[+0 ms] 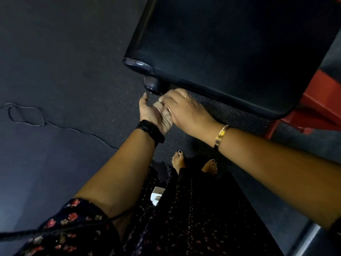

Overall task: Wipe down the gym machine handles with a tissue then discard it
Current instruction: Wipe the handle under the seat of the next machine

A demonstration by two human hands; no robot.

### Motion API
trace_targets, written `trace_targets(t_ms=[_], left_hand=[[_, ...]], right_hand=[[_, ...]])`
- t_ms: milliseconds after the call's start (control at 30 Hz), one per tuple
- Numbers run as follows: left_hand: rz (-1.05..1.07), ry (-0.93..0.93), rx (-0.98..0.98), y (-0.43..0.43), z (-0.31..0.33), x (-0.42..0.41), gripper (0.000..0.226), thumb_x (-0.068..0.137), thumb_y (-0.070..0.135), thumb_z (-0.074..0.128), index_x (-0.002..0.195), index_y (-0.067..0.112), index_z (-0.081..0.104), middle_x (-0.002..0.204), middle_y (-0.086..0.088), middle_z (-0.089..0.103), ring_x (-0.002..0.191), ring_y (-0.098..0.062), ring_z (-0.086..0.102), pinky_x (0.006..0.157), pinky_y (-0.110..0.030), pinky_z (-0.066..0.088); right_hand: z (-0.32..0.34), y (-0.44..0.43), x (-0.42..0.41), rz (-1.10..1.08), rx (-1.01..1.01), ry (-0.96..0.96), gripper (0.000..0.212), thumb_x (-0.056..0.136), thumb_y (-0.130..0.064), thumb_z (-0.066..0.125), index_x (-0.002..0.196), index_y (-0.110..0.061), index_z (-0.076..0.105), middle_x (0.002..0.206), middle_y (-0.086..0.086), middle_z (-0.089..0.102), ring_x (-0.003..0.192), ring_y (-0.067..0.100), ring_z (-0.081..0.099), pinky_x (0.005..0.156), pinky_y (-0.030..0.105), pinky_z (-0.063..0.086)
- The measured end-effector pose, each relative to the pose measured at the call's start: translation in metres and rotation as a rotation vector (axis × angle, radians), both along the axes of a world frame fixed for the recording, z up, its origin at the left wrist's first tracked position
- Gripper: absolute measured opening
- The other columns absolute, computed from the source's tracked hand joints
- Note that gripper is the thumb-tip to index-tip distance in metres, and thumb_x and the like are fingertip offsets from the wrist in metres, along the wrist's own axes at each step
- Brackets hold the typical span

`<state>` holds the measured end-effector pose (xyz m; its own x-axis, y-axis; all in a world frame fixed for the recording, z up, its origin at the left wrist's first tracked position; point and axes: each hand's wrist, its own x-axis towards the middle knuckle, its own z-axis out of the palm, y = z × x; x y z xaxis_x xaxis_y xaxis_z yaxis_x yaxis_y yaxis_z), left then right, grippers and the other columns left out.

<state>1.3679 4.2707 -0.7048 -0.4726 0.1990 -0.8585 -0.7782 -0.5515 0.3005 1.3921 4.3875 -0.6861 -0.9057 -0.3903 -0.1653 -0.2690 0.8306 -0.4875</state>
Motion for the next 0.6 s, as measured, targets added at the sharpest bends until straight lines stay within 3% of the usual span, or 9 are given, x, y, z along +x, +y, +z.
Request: trace_targets(t_ms=[67,167,233,267,333,367,433,500,600], left_hand=[[-0.013,-0.006,-0.021,-0.001,0.0,0.0,0.082,0.091,0.068,0.02,0.129,0.004,0.055,0.114,-0.018,0.067,0.102,-0.027,0.064,0.085,-0.032,0.052],[0.008,-0.048,-0.016,-0.005,-0.001,0.004,0.079,0.091,0.068,0.025,0.119,0.003,0.06,0.136,-0.019,0.055,0.131,-0.029,0.049,0.114,-0.036,0.034],[0.019,-0.047,0.006,-0.01,-0.003,0.004,0.077,0.091,0.068,0.025,0.117,0.004,0.059,0.135,-0.016,0.055,0.126,-0.027,0.053,0.109,-0.033,0.036],[0.03,-0.042,0.016,-0.011,-0.004,0.004,0.076,0.092,0.068,0.025,0.116,0.004,0.059,0.126,-0.015,0.061,0.114,-0.025,0.06,0.101,-0.03,0.043],[0.044,-0.033,0.051,-0.011,-0.003,0.005,0.076,0.093,0.066,0.023,0.11,0.002,0.06,0.102,-0.015,0.069,0.088,-0.022,0.068,0.08,-0.029,0.055],[0.046,-0.032,0.069,-0.01,-0.001,0.005,0.077,0.094,0.066,0.022,0.11,0.001,0.06,0.098,-0.015,0.07,0.084,-0.022,0.069,0.074,-0.027,0.057],[0.033,-0.014,0.075,-0.009,-0.002,0.004,0.079,0.093,0.066,0.02,0.113,0.002,0.061,0.101,-0.015,0.07,0.085,-0.023,0.07,0.074,-0.029,0.058],[0.012,0.003,0.064,-0.008,-0.004,0.004,0.079,0.093,0.066,0.018,0.114,0.004,0.061,0.104,-0.015,0.07,0.085,-0.025,0.071,0.075,-0.032,0.058],[0.021,0.021,0.044,-0.006,-0.006,0.007,0.078,0.093,0.065,0.019,0.115,0.003,0.06,0.102,-0.016,0.07,0.084,-0.025,0.071,0.074,-0.033,0.058]], right_hand=[[0.007,-0.009,-0.014,0.029,0.093,-0.092,0.029,0.091,-0.004,0.049,0.119,-0.004,0.056,0.121,0.012,0.052,0.118,0.028,0.043,0.092,0.04,0.046],[0.012,-0.014,-0.021,0.188,0.241,-0.04,0.032,0.094,-0.002,0.044,0.124,-0.003,0.055,0.125,0.012,0.053,0.123,0.028,0.042,0.104,0.038,0.035],[0.007,-0.009,-0.011,0.327,0.281,0.112,0.033,0.087,0.002,0.049,0.118,0.0,0.06,0.119,0.014,0.059,0.12,0.031,0.049,0.115,0.042,0.027],[0.002,-0.003,-0.004,0.361,0.281,0.197,0.035,0.084,0.003,0.05,0.116,0.001,0.063,0.118,0.015,0.062,0.118,0.031,0.053,0.115,0.044,0.029],[-0.008,0.014,0.011,0.332,0.223,0.304,0.045,0.084,0.001,0.041,0.126,0.001,0.059,0.131,0.016,0.057,0.126,0.031,0.051,0.114,0.042,0.03],[-0.01,0.021,0.018,0.283,0.161,0.307,0.051,0.084,0.003,0.035,0.132,0.001,0.053,0.138,0.016,0.052,0.13,0.03,0.047,0.113,0.04,0.03],[-0.011,0.026,0.027,0.119,0.054,0.244,0.058,0.084,0.007,0.035,0.14,-0.001,0.044,0.147,0.015,0.042,0.134,0.03,0.042,0.105,0.038,0.038],[-0.014,0.017,0.027,-0.034,0.001,0.102,0.062,0.087,0.003,0.048,0.147,-0.004,0.034,0.152,0.015,0.033,0.136,0.031,0.039,0.102,0.041,0.046],[-0.009,0.002,0.016,-0.15,-0.034,-0.067,0.06,0.092,-0.012,0.049,0.149,-0.007,0.029,0.155,0.014,0.028,0.137,0.032,0.035,0.105,0.043,0.042]])
